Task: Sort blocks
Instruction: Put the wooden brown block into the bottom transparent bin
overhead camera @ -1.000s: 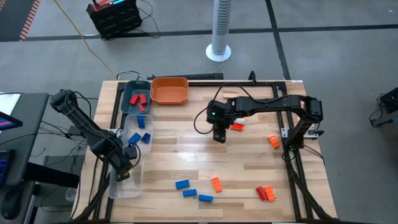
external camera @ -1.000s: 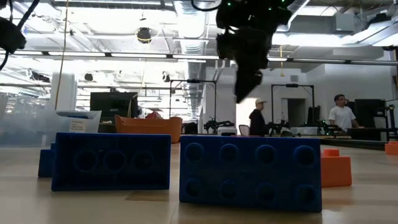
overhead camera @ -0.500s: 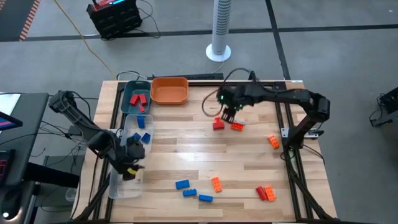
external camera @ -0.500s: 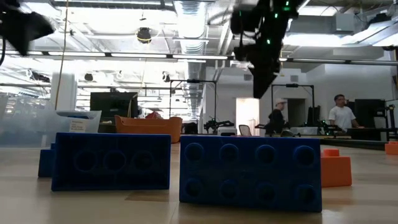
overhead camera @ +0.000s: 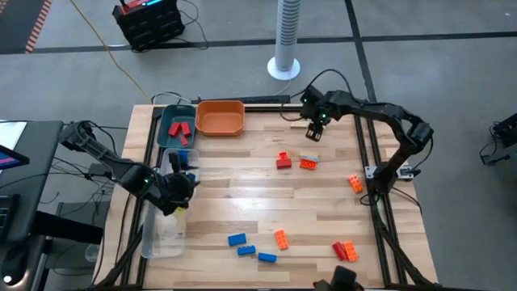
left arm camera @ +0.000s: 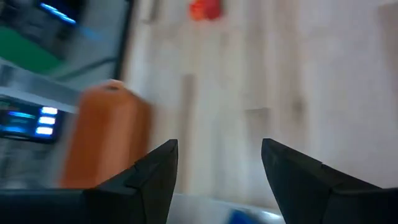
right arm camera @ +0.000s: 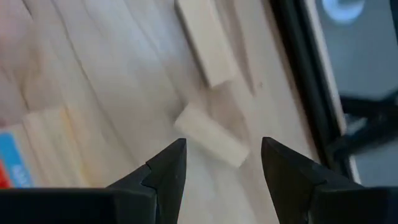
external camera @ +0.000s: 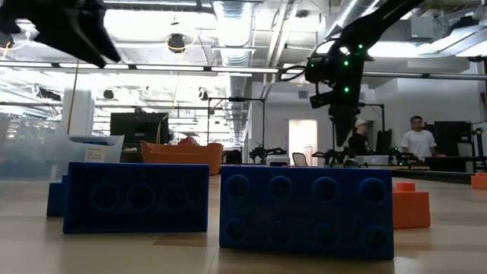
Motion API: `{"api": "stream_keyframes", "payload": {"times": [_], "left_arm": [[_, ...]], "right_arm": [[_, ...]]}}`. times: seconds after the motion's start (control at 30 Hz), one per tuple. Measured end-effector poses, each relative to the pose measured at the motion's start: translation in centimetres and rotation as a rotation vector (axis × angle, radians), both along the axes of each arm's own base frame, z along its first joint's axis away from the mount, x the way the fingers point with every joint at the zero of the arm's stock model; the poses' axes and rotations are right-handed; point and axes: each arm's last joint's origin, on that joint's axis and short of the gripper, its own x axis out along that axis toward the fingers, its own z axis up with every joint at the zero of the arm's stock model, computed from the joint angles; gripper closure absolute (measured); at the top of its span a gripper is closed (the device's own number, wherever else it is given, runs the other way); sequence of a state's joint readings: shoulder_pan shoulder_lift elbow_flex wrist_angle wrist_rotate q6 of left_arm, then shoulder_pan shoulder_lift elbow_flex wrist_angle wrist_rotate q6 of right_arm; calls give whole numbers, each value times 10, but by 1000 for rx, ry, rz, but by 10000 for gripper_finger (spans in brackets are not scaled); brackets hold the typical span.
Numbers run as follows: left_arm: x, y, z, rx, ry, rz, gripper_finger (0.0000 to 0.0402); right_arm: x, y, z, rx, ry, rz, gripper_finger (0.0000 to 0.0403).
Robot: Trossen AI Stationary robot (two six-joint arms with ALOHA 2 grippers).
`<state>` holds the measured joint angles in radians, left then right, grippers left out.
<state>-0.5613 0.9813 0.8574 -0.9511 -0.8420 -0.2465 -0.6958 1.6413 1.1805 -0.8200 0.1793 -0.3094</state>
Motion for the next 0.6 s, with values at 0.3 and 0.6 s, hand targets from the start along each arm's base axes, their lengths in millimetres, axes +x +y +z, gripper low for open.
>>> {"api": "stream_keyframes", "payload": {"times": [0.3, 0.6], "left_arm": [[7, 22, 3, 177, 17, 117, 176], [12, 30, 3, 153, 1, 167, 176]], "right_arm": [[17, -16, 2, -106, -270, 199, 193], [23, -34, -43, 34, -261, 156, 193]]}}
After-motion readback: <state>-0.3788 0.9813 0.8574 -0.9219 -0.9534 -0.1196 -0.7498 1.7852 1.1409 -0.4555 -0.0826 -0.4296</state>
